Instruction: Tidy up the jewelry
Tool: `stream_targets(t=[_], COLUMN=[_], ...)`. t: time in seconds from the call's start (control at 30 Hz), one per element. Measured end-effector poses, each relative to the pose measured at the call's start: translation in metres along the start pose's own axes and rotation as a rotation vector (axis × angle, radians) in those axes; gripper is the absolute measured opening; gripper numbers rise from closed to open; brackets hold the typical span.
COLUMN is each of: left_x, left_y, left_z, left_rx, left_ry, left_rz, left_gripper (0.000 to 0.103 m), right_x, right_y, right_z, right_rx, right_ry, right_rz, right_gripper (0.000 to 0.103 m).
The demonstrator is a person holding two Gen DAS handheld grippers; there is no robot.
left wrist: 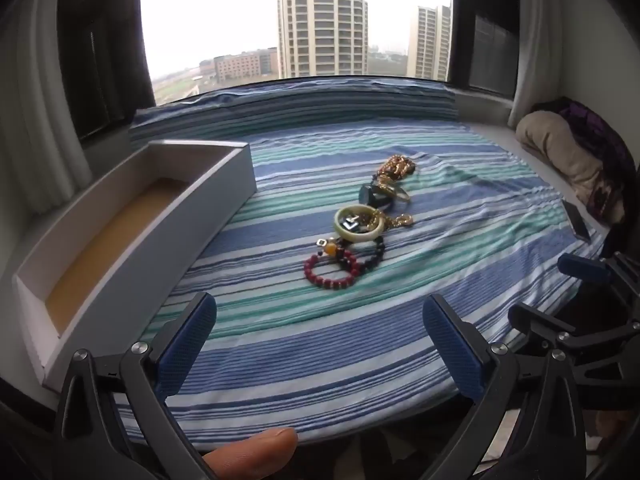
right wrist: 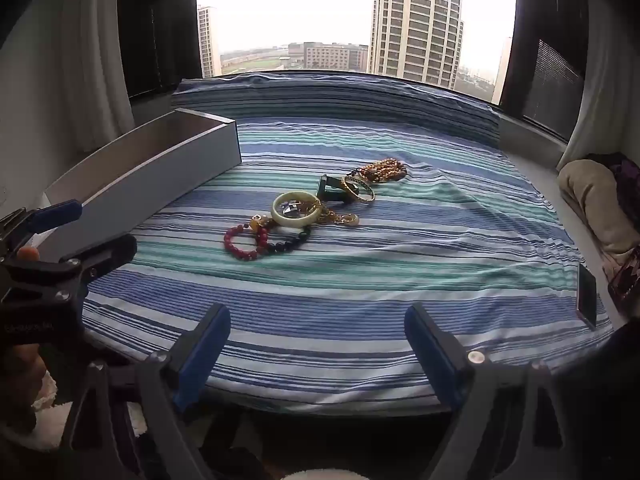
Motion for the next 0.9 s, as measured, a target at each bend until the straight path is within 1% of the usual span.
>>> stream_targets(t=[0.1, 0.13, 0.2, 0.23, 0.27, 0.33, 0.37, 0.5, 0.53, 0.63, 0.9], left_x=[0.0007, 0.0025, 0.0028, 0.0023, 0.0016, 0.0004, 0.0, -0.0016, -0.0023, -0.0037, -0.0043], left_y=[-0.0022, -0.0027, -0.0006, 0.0002, 0.0022, 0.0038, -0.0008, -0.0026, -0.0038, -0.0054, -0.0051], left_z=[0.0001, -0.0042, -0.0014, -0.0024, -0.0007, -0.0019, 0.0017, 0.0019, 0.0011, -0.0001, 0.0041], left_rx=[-0.017, -0.034, -0.021, -0.025, -0.023, -0.029, -0.026, -0.018, -0.014, -0.005, 0.004], left_ry=[0.005, 0.011, 0.003, 0.004, 0.002, 0.009, 0.001, -0.004, 0.0, 0.008, -0.008], left_rz=[-0.012, -0.012, -0.001, 0.007, 0.016, 0.014, 0.001, -0.008, -0.011, -0.019, -0.023], left_gripper=[0.103, 0.103, 0.103, 0.103, 0.103, 0.103, 0.103, 0.103, 0.103, 0.103, 0.103], right_x=[0.0002, 0.0003, 0.0002, -0.0006, -0.0001, 0.0002, -0.0012, -0.0003, -0.0018, -0.0005, -0.0021], right_y=[0.0018, 0.0028, 0.0062, 0.0005, 0.0011, 0.0012, -0.0018, -0.0019, -0.0002, 0.0, -0.0002], right_z=[-0.0009, -0.0019, -0.0048, 0.0001, 0.0001, 0.0026, -0.0022, -0.0057, 0.0013, -0.0009, 0.0017], right_rx=[-0.001, -0.004, -0.008, 0.01, 0.01, 0.011, 0.003, 0.004, 0.015, 0.016, 0.022], right_ry=[-0.001, 0.001, 0.005, -0.01, -0.009, -0.01, -0.01, -0.011, -0.014, -0.018, -0.023], right_rz=[0.006, 0.01, 0.022, 0.011, 0.014, 0.014, 0.009, 0.004, 0.004, 0.003, 0.007], right_gripper=[0.09, 0.09, 0.09, 0.09, 0.09, 0.09, 0.09, 0.09, 0.09, 0.09, 0.09])
Point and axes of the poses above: each gripper's, at about its wrist camera, not at the fingertips, and y roughly against the way its jaws point, z to its right, x to its top, the point moved 3 cm from there along -y, roughly the way its jaws point, and after that the axes turned 3 degrees about -x, right-handed, at the moved point
